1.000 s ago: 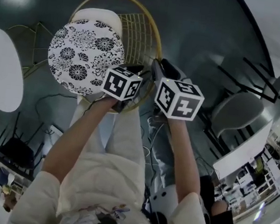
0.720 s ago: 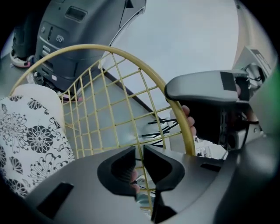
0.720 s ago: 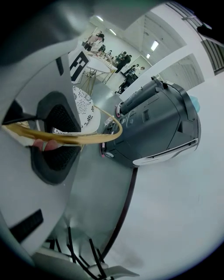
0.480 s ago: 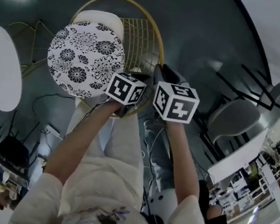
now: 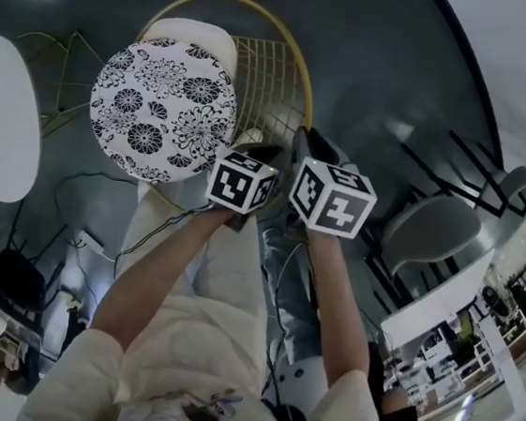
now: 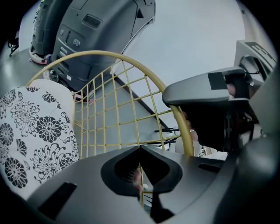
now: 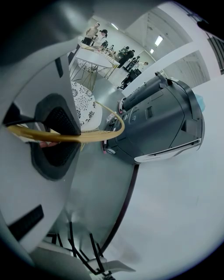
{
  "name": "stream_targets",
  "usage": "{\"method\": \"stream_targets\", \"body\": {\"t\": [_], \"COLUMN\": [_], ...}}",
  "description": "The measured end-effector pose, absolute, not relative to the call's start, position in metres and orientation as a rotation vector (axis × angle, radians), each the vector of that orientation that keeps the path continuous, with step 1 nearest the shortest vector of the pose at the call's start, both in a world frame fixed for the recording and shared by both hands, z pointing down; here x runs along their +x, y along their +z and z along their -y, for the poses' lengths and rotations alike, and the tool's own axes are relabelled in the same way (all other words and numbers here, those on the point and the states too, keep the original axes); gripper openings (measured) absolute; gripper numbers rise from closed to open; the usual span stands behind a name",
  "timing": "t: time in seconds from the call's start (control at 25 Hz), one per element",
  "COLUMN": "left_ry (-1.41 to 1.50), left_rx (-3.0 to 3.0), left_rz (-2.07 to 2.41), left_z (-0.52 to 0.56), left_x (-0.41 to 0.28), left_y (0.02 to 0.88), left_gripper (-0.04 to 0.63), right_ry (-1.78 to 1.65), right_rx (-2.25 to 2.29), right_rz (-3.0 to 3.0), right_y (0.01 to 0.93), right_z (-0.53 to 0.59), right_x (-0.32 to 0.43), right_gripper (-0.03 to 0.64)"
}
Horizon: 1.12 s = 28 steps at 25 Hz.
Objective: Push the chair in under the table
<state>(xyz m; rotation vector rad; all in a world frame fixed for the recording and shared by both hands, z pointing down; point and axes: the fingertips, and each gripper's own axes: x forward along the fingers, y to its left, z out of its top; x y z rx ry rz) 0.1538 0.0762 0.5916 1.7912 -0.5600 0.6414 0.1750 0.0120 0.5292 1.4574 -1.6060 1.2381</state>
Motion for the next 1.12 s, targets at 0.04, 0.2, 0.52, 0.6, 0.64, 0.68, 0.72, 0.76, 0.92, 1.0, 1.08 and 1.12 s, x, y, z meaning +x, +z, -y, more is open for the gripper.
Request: {"method": "stream_targets", "body": {"t": [0.04, 0.2, 0.52, 0.6, 0.64, 0.68, 0.72, 0.76, 0.92, 1.0, 1.08, 1.12], "left_ry": [0.639, 0.614, 0.607, 0.611, 0.617, 0.624, 0.63, 0.635, 0.644, 0.64, 0.637, 0.632], "left_rx": [1.789, 1.774, 1.772, 1.777, 1.776, 1.773, 1.769, 1.764, 1.754, 1.755, 1.751, 1.745], "left_rz": [0.566, 0.592, 0.645, 0.652, 0.656, 0.659, 0.661, 0.662, 0.664, 0.669, 0.676, 0.68], "left_z": [-0.076, -0.075, -0.072, -0.07, -0.07, -0.07, -0.07, -0.07, -0.068, -0.067, -0.068, -0.067], "left_x": [0.153, 0.152, 0.154, 0.154, 0.153, 0.153, 0.153, 0.153, 0.153, 0.154, 0.155, 0.156], "left_y": [0.591, 0.592, 0.59, 0.593, 0.594, 0.596, 0.597, 0.598, 0.6, 0.597, 0.595, 0.594], "left_gripper": [0.017, 0.014, 0.014, 0.014, 0.014, 0.014, 0.014, 0.014, 0.014, 0.014, 0.014, 0.014], "right_ry": [1.238, 1.228, 1.232, 1.238, 1.24, 1.241, 1.241, 1.24, 1.242, 1.233, 1.232, 1.234], "right_rx": [1.455, 1.452, 1.433, 1.426, 1.421, 1.417, 1.414, 1.413, 1.401, 1.406, 1.401, 1.394], "right_rz": [1.607, 1.617, 1.659, 1.669, 1.672, 1.674, 1.673, 1.672, 1.675, 1.68, 1.688, 1.692], "right_y": [0.529, 0.53, 0.526, 0.528, 0.529, 0.53, 0.531, 0.532, 0.535, 0.53, 0.529, 0.529], "right_z": [-0.012, -0.011, -0.007, -0.006, -0.006, -0.005, -0.004, -0.004, -0.002, 0.0, -0.001, -0.001], "right_x": [0.175, 0.175, 0.176, 0.175, 0.175, 0.175, 0.175, 0.176, 0.175, 0.177, 0.177, 0.177], "right_gripper": [0.055, 0.055, 0.057, 0.057, 0.057, 0.057, 0.057, 0.057, 0.057, 0.057, 0.057, 0.057]}}
